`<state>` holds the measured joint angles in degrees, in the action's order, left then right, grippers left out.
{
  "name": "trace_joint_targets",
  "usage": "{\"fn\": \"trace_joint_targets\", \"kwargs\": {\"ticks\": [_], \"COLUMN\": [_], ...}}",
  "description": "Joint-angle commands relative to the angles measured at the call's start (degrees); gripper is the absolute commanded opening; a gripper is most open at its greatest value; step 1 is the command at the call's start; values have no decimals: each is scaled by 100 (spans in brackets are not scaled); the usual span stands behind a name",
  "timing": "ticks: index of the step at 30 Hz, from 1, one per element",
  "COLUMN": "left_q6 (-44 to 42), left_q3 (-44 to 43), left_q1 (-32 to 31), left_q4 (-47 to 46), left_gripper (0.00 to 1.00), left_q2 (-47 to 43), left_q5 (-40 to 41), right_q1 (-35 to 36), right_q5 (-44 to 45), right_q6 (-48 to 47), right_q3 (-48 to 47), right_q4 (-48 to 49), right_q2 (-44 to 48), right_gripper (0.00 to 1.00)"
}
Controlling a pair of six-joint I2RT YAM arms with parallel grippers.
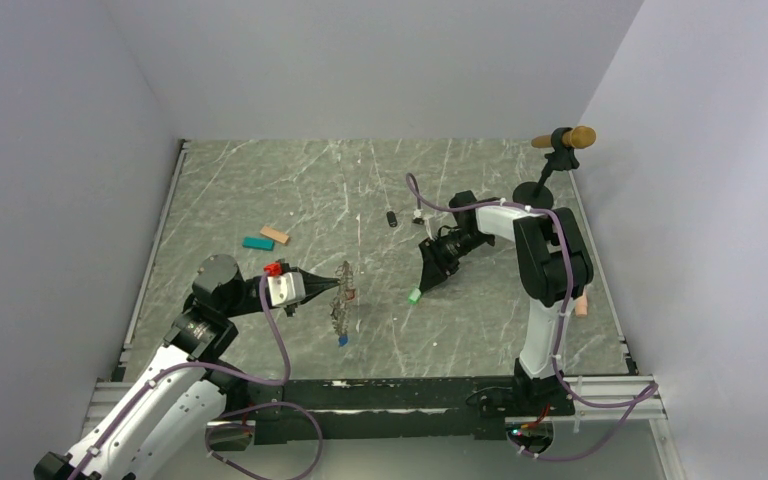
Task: Put the keys on the keyring
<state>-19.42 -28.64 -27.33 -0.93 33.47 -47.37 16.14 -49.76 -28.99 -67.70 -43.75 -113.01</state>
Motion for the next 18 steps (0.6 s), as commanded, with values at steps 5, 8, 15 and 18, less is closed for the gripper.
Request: {"fn": "trace_joint_targets", "kwargs": {"ticks": [5,8,15,18], "left_q6": [-150,-150,-159,-159], "left_q3": [-273,-273,-274,-276], "left_q1": [19,20,24,28], "left_q4": [-184,-185,-171,-171], "left_gripper": [0,0,0,0], "left_q2": [-86,-82,-85,-95], "left_q5": [-171,-174,-167,-162], "right_q1": [-34,-26,-24,-32], "right_q5": [473,490,485,468], "right_q6": [-165,-140,-171,-227], "right_q3": [-37,-33,-62,-101], "right_q4": [-89,-57,-90,-137], "right_q2": [-253,-288,-351,-364], "right_gripper": [36,33,18,7]}}
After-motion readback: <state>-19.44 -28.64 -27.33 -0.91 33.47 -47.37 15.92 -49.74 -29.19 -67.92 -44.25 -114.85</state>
